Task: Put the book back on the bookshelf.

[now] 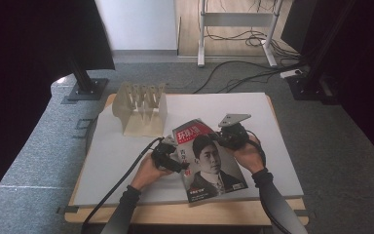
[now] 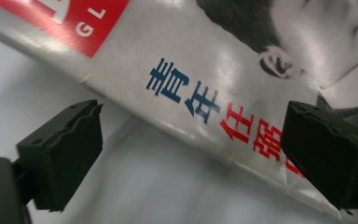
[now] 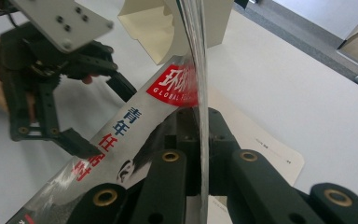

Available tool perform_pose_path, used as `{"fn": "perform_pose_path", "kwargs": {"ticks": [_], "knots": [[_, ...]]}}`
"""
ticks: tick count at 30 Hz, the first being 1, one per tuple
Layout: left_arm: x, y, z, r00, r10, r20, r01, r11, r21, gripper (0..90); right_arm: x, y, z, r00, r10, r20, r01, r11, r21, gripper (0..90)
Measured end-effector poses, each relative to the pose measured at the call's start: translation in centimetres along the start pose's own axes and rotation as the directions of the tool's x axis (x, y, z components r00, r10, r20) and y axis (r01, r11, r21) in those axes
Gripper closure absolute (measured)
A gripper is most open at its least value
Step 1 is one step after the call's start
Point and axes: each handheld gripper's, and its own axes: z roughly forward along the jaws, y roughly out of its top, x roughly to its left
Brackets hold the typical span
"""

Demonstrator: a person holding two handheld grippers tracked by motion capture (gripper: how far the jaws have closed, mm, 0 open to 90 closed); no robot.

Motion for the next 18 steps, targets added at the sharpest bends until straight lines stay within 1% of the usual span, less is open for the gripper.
{"fn": "perform_pose_path", "kwargs": {"ticks": [3,4,6,9,10,11,15,17,18], "knots": [[0.2,0.3,0.3,0.9994,-0.002,0.034,0.002,1.0,-0.003,8.9,0.0,0.0,-0.3,1.0,-0.001,-0.005,0.0,1.0,-0.008,85.8],[0.1,0.4,0.2,0.9992,0.0,0.039,0.0,0.9999,-0.012,11.6,0.0,0.0,-0.3,1.0,-0.002,-0.005,0.002,1.0,-0.01,85.8],[0.0,0.7,0.0,0.9997,0.007,0.024,-0.007,0.9999,-0.014,13.6,-0.1,0.1,-0.4,1.0,-0.001,-0.008,0.001,1.0,-0.015,85.8],[-0.3,1.0,-0.6,0.9992,0.038,-0.012,-0.039,0.9986,-0.035,15.9,-0.3,0.1,-0.8,0.9999,0.008,-0.011,-0.009,0.999,-0.031,85.8],[-0.4,1.2,-0.9,0.999,0.041,-0.021,-0.042,0.9982,-0.043,19.9,-0.5,0.2,-1.0,0.9998,0.013,-0.016,-0.014,0.999,-0.042,85.8],[-0.5,1.4,-1.2,0.9988,0.037,-0.032,-0.039,0.9977,-0.056,19.9,-0.5,0.2,-1.0,0.9998,0.013,-0.016,-0.014,0.999,-0.042,85.8],[-0.7,2.3,-2.3,0.9955,0.057,-0.075,-0.063,0.9957,-0.069,28.0,-0.7,0.6,-1.4,0.9998,0.013,-0.016,-0.014,0.998,-0.065,85.8],[-0.8,2.7,-2.8,0.9945,0.06,-0.085,-0.067,0.9944,-0.081,33.8,-0.7,0.9,-1.6,0.9999,0.006,-0.011,-0.007,0.997,-0.072,85.8],[-0.8,2.9,-3.0,0.9948,0.055,-0.086,-0.063,0.9941,-0.088,37.2,-0.7,1.1,-1.7,1.0,0.0,-0.009,-0.001,0.997,-0.072,85.7]]}}
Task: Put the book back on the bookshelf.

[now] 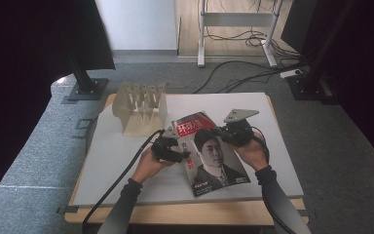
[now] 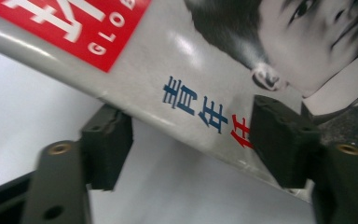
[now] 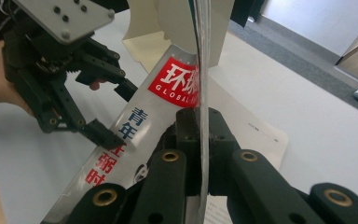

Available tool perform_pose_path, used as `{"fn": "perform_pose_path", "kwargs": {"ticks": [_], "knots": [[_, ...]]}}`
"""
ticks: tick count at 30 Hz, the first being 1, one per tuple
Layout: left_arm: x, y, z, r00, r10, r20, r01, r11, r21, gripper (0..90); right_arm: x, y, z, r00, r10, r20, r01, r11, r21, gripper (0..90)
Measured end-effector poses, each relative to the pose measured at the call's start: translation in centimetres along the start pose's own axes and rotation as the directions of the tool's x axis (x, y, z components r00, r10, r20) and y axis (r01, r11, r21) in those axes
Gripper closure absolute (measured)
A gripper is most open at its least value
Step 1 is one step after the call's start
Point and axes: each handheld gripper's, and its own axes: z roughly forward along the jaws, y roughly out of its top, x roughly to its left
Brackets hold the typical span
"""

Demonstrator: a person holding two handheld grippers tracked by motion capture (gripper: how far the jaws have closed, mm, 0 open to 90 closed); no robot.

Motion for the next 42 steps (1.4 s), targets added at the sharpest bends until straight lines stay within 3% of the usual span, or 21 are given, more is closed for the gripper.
{"fn": "perform_pose_path", "kwargs": {"ticks": [7,13,17,24,28,31,35,39,42], "knots": [[0.1,1.3,-1.2,0.9997,-0.023,-0.004,0.023,0.999,-0.037,56.4,-0.1,1.1,-0.7,0.9996,-0.021,0.018,0.021,1.0,-0.012,85.7],[0.2,1.9,-1.8,0.9987,-0.05,0.013,0.05,0.9984,-0.027,64.7,-0.3,1.1,-0.7,0.9995,-0.018,0.026,0.018,1.0,-0.02,85.7],[0.2,2.6,-2.7,0.9988,-0.049,0.004,0.05,0.9974,-0.052,70.3,-0.7,1.1,-1.0,0.9993,-0.017,0.034,0.018,1.0,-0.024,85.4],[-0.5,3.7,-4.8,0.9978,0.014,-0.064,-0.02,0.9953,-0.095,76.7,-1.6,1.2,-1.6,0.9983,-0.011,0.057,0.013,0.999,-0.035,84.2],[-0.9,4.2,-6.5,0.9914,0.055,-0.118,-0.075,0.982,-0.173,82.0,-1.9,1.4,-1.9,0.9962,-0.004,0.088,0.007,0.999,-0.038,83.4],[-1.0,4.1,-7.2,0.9891,0.071,-0.129,-0.095,0.9781,-0.185,83.9,-2.2,1.2,-2.1,0.996,0.011,0.089,-0.007,0.999,-0.038,84.3],[-1.7,3.9,-7.6,0.9849,0.122,-0.123,-0.144,0.9722,-0.185,83.1,-2.4,0.7,-2.3,0.9966,0.029,0.077,-0.025,0.998,-0.049,84.6],[-2.9,4.0,-8.2,0.9805,0.181,-0.077,-0.192,0.9657,-0.175,78.5,-2.1,0.1,-3.3,0.9978,0.024,0.061,-0.021,0.998,-0.052,84.7],[-3.5,4.7,-8.4,0.9792,0.192,-0.066,-0.201,0.963,-0.18,73.5,-1.9,-0.4,-4.2,0.9987,0.021,0.047,-0.019,0.998,-0.06,84.9]]}}
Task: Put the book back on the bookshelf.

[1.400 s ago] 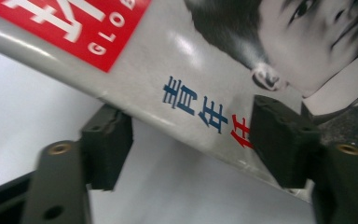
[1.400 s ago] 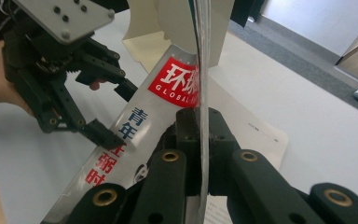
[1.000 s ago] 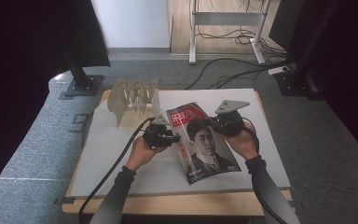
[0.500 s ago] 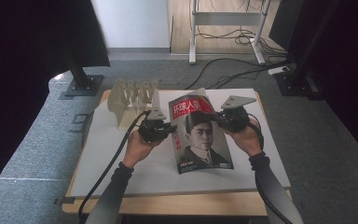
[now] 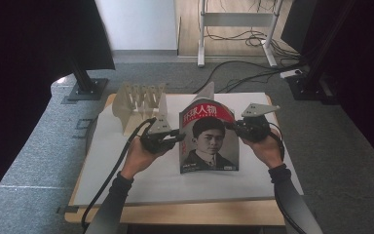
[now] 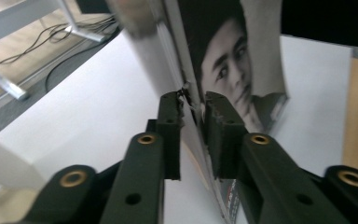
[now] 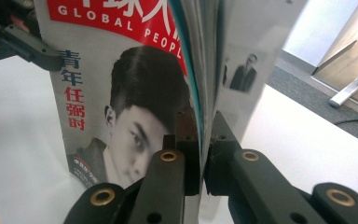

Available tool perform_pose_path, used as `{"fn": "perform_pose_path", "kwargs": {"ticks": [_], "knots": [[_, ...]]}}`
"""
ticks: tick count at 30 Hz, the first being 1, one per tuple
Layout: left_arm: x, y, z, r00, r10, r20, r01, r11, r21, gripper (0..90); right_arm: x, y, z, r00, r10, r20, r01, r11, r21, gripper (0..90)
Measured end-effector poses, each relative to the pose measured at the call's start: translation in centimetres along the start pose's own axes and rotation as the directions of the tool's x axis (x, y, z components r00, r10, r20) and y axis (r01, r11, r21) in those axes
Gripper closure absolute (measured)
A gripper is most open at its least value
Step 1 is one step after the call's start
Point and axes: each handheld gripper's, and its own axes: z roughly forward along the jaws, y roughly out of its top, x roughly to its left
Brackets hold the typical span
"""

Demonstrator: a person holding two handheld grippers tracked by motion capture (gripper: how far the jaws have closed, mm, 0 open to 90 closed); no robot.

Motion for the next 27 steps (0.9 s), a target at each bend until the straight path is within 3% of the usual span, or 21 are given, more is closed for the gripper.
{"fn": "perform_pose_path", "kwargs": {"ticks": [4,6,8,11,14,18,19,22,27], "knots": [[0.0,0.9,0.2,1.0,-0.004,-0.009,0.004,1.0,0.002,70.5,0.2,-0.4,-0.7,0.9999,-0.006,-0.01,0.006,1.0,-0.002,84.8],[0.0,1.1,0.5,0.9992,-0.005,-0.039,0.006,0.9999,0.012,72.7,0.3,-0.5,-0.9,0.9997,-0.013,-0.018,0.013,1.0,-0.001,84.7],[0.0,1.3,0.6,0.9966,0.019,-0.08,-0.017,0.9996,0.02,81.4,0.3,-0.3,-0.8,0.9997,-0.023,-0.004,0.023,1.0,0.005,84.6],[0.1,1.3,0.4,0.9924,0.042,-0.116,-0.045,0.9987,-0.025,83.0,0.2,0.0,-0.5,0.9994,-0.028,0.018,0.028,1.0,0.004,84.5],[-0.1,1.0,0.2,0.9857,0.078,-0.149,-0.082,0.9965,-0.02,84.5,0.1,0.1,0.1,0.9995,-0.021,0.023,0.021,1.0,-0.001,84.3],[-0.1,0.8,-0.1,0.9901,0.081,-0.115,-0.082,0.9966,-0.007,80.9,0.0,-0.2,0.2,0.9997,-0.018,0.016,0.018,1.0,0.007,84.0],[0.0,1.0,-0.2,0.9911,0.069,-0.114,-0.073,0.997,-0.028,77.0,0.0,-0.3,0.1,0.9998,-0.016,0.007,0.016,1.0,0.006,83.8],[0.5,1.7,-0.6,0.9984,0.005,-0.056,-0.008,0.9978,-0.065,72.5,0.3,-0.2,0.1,0.9996,-0.025,0.009,0.025,1.0,0.005,83.3],[1.4,2.6,0.1,0.9986,-0.05,-0.019,0.05,0.9984,-0.028,67.2,0.6,0.1,0.2,0.9992,-0.04,0.006,0.04,0.999,0.012,83.1]]}}
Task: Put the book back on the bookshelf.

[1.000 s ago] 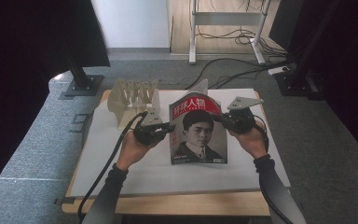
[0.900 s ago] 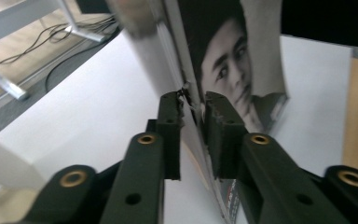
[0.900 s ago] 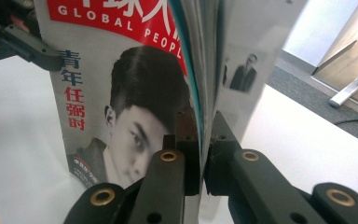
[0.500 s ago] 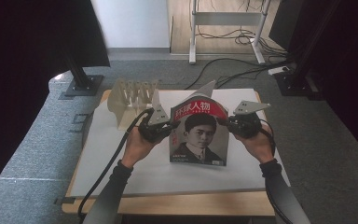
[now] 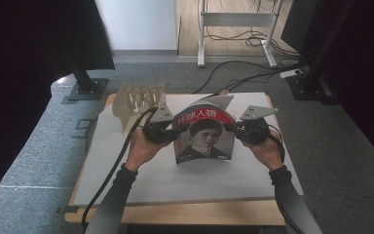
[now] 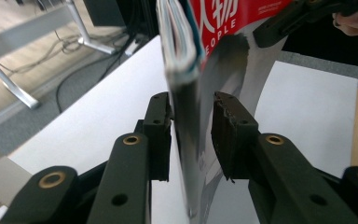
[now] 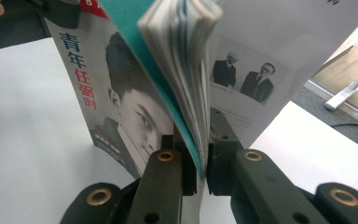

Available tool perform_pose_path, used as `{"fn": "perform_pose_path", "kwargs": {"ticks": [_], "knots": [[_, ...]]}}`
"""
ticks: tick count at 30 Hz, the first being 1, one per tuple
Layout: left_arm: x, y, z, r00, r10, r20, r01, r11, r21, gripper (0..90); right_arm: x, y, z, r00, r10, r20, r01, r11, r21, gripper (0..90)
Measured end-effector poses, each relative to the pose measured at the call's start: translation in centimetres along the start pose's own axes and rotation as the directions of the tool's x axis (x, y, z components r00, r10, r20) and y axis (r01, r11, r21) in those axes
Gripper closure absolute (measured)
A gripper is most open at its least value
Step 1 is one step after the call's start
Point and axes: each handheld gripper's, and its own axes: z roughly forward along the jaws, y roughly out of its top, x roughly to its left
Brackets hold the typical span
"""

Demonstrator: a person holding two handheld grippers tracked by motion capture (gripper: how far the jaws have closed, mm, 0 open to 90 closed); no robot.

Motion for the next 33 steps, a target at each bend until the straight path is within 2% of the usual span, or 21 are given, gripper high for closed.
{"fn": "perform_pose_path", "kwargs": {"ticks": [2,5,8,9,14,22,30,33], "knots": [[0.3,0.1,0.4,0.9998,-0.011,0.019,0.011,0.9999,0.009,65.6,0.0,0.0,0.1,1.0,0.004,-0.004,-0.004,1.0,-0.004,82.9],[0.5,0.3,1.0,0.9996,-0.014,0.025,0.014,0.9998,0.011,70.0,0.0,0.0,0.0,1.0,0.006,-0.006,-0.006,1.0,-0.008,82.6],[0.5,0.4,1.3,0.9999,-0.008,0.014,0.008,0.9999,0.011,81.1,-0.1,-0.1,0.0,1.0,0.007,-0.005,-0.007,1.0,-0.005,81.7],[0.5,0.4,1.3,0.9999,-0.006,0.016,0.006,0.9999,0.013,82.0,-0.2,-0.1,0.0,1.0,0.008,-0.005,-0.008,1.0,-0.006,81.6],[0.4,0.5,1.3,0.9994,0.022,-0.025,-0.022,0.9996,0.016,86.4,-0.3,-0.3,-0.1,0.9999,0.015,0.001,-0.015,1.0,-0.006,78.2],[0.5,0.5,0.6,0.9998,0.017,-0.013,-0.016,0.9998,0.006,86.7,-1.2,-1.5,-0.9,0.9978,0.057,0.035,-0.057,0.998,0.0,59.5],[1.2,0.4,-0.6,0.9997,-0.014,-0.018,0.014,0.9998,0.014,86.7,-1.8,-4.1,-0.7,0.9931,0.095,0.07,-0.098,0.994,0.048,42.0],[1.4,0.4,-1.1,0.9996,-0.02,-0.021,0.02,0.9996,0.018,86.8,-2.0,-5.3,-0.4,0.9908,0.12,0.063,-0.124,0.99,0.062,36.8]]}}
